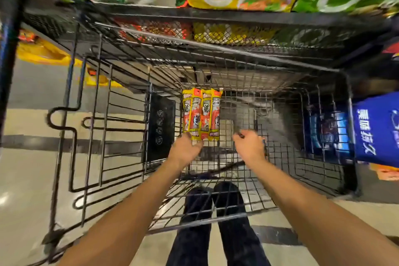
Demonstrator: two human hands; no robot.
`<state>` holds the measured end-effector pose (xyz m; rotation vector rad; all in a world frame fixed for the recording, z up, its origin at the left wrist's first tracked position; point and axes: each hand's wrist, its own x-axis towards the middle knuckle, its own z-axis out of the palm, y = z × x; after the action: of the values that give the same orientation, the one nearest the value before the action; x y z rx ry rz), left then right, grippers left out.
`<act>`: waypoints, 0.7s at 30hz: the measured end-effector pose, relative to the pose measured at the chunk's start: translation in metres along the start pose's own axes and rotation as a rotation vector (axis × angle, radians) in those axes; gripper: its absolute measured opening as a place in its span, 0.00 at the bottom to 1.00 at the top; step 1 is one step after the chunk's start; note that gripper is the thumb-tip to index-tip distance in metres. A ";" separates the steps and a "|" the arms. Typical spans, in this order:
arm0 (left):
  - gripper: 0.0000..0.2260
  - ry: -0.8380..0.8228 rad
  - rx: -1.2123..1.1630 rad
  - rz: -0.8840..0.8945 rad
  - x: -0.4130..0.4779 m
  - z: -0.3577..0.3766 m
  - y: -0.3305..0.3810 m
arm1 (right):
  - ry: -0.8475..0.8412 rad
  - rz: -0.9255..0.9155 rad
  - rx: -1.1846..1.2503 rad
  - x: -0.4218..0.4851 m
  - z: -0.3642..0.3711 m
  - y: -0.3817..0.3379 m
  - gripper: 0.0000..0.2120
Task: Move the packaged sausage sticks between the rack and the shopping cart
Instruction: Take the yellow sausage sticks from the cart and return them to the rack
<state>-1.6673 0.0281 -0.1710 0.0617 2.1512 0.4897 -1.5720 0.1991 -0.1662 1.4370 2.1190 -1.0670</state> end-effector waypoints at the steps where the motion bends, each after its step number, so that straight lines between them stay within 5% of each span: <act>1: 0.27 -0.002 0.041 0.004 0.018 0.006 -0.001 | -0.025 0.018 0.004 0.016 0.014 0.000 0.16; 8: 0.25 0.053 0.117 -0.010 0.109 0.045 -0.006 | -0.202 0.091 -0.229 0.107 0.100 0.006 0.14; 10: 0.24 0.083 0.123 -0.023 0.127 0.056 -0.016 | -0.244 0.095 -0.296 0.124 0.120 0.010 0.21; 17: 0.21 0.131 0.124 -0.042 0.161 0.074 -0.043 | -0.135 0.150 -0.188 0.152 0.168 0.017 0.31; 21: 0.20 0.078 -0.037 -0.057 0.168 0.074 -0.050 | -0.107 0.178 -0.054 0.151 0.168 0.019 0.25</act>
<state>-1.7014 0.0431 -0.3574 -0.0396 2.2124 0.5057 -1.6362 0.1702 -0.3818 1.4776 1.8923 -0.9886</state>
